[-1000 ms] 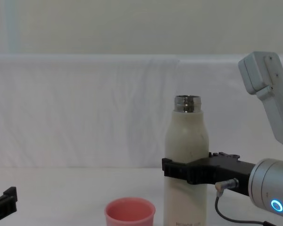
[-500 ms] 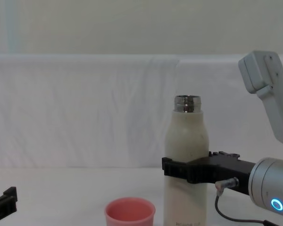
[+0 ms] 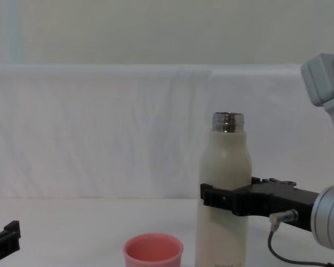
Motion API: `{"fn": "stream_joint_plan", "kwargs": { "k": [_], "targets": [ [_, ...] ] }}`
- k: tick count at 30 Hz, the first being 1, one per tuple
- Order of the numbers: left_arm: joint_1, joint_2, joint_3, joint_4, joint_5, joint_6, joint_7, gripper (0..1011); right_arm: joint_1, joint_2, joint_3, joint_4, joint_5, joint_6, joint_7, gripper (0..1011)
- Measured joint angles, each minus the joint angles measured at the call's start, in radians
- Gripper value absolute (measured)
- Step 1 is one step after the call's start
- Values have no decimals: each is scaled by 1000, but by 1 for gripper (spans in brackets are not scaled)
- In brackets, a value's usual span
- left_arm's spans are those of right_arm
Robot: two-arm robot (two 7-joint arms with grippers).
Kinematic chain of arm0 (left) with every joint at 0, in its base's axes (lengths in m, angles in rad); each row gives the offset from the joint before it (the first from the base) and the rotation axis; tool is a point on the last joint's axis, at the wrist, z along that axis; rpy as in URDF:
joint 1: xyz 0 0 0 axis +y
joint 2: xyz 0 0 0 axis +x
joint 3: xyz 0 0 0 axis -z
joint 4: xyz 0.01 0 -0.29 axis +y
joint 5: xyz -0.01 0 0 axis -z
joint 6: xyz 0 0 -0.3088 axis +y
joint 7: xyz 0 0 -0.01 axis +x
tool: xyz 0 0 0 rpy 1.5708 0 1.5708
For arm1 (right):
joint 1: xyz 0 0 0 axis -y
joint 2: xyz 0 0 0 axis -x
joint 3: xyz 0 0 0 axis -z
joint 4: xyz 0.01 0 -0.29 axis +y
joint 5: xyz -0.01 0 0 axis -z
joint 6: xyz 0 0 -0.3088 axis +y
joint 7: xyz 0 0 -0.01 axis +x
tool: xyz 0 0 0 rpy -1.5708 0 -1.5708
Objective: Grasp the thermos with one hand and pour water into the cup lid.
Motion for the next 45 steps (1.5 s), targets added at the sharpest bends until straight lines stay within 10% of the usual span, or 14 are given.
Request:
{"fn": "stream_joint_plan", "kwargs": {
  "k": [29,45],
  "targets": [
    [0,0,0,0,0,0,0,1001,-127,62,14,-157,38,3,-12,1001],
    [0,0,0,0,0,0,0,1001,-212,105,-14,-186,19,-112,17,1001]
  ]
}}
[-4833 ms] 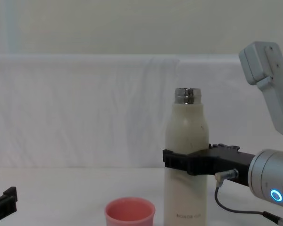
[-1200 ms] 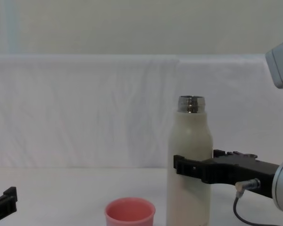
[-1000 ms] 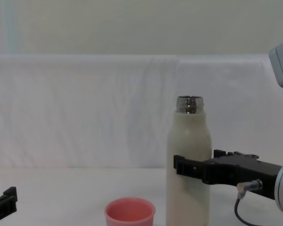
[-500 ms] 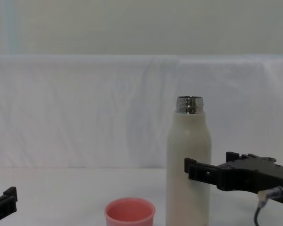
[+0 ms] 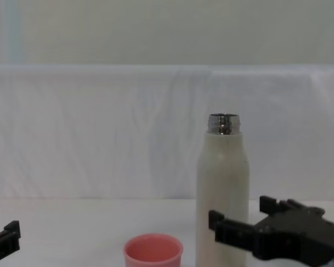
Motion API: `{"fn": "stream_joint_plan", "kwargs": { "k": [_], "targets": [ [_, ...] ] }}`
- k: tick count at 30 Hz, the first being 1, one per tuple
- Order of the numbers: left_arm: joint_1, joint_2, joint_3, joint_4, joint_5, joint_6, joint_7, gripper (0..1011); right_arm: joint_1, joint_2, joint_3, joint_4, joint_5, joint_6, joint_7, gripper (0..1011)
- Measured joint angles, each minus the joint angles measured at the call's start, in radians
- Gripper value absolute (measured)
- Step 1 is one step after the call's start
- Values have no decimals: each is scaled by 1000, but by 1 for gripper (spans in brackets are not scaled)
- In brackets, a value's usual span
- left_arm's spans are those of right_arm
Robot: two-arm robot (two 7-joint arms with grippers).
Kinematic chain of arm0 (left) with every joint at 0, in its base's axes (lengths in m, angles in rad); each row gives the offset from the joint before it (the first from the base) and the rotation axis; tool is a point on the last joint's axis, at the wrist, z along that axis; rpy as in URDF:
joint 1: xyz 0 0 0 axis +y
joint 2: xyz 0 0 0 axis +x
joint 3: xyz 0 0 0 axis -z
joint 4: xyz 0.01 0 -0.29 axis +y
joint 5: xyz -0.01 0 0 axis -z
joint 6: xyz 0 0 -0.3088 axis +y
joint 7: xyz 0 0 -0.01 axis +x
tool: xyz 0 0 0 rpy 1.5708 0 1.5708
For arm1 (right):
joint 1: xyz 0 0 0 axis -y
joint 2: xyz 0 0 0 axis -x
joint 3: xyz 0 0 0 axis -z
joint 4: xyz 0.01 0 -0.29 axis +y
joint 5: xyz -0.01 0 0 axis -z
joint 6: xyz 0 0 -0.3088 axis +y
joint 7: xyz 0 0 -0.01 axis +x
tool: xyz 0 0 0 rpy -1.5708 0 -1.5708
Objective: Grasp the thermos with one hand and pour water into the cup lid.
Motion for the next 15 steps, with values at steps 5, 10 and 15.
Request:
{"fn": "stream_joint_plan", "kwargs": {
  "k": [5,10,15],
  "targets": [
    [0,0,0,0,0,0,0,1001,1,-7,-19,34,-8,-31,11,1001],
    [0,0,0,0,0,0,0,1001,5,-16,-28,57,-10,-46,16,1001],
    [0,0,0,0,0,0,0,1001,10,-25,-33,81,-13,-59,16,1001]
  ]
}}
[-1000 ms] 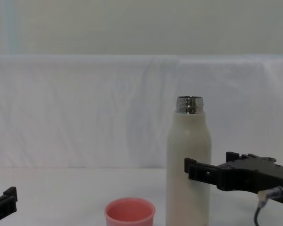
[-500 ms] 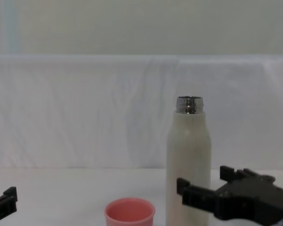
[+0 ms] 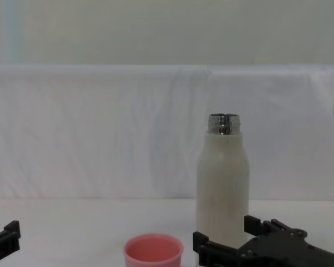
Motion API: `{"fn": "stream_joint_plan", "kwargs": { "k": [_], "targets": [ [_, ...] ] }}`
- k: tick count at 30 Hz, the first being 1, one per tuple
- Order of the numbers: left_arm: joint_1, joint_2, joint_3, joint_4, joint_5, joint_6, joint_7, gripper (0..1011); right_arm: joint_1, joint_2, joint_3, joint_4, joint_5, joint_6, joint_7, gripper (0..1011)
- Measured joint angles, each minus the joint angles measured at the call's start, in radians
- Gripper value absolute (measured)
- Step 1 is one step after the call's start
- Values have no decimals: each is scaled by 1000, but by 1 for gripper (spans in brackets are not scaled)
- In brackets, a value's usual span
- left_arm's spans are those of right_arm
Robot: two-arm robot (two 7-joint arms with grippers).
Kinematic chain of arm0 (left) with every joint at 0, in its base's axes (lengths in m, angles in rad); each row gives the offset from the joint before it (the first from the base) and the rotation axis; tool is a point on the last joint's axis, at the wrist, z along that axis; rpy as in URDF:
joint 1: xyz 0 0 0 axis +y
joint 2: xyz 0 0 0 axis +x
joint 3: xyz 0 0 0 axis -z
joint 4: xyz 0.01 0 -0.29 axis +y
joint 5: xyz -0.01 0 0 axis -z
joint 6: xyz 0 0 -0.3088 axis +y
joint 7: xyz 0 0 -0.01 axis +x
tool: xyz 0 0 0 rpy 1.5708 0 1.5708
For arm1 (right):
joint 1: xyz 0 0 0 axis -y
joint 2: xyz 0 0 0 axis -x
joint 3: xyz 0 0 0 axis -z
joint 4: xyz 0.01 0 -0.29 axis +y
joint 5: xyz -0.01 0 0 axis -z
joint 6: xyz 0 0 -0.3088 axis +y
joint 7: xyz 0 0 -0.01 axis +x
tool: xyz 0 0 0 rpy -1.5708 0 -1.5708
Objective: Grasp the thermos with one hand and pour water into the cup lid.
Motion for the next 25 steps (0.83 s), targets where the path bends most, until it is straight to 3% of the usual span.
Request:
{"fn": "stream_joint_plan", "kwargs": {
  "k": [25],
  "targets": [
    [0,0,0,0,0,0,0,1001,2,-6,0,19,-1,-11,-1,1001]
  ]
}}
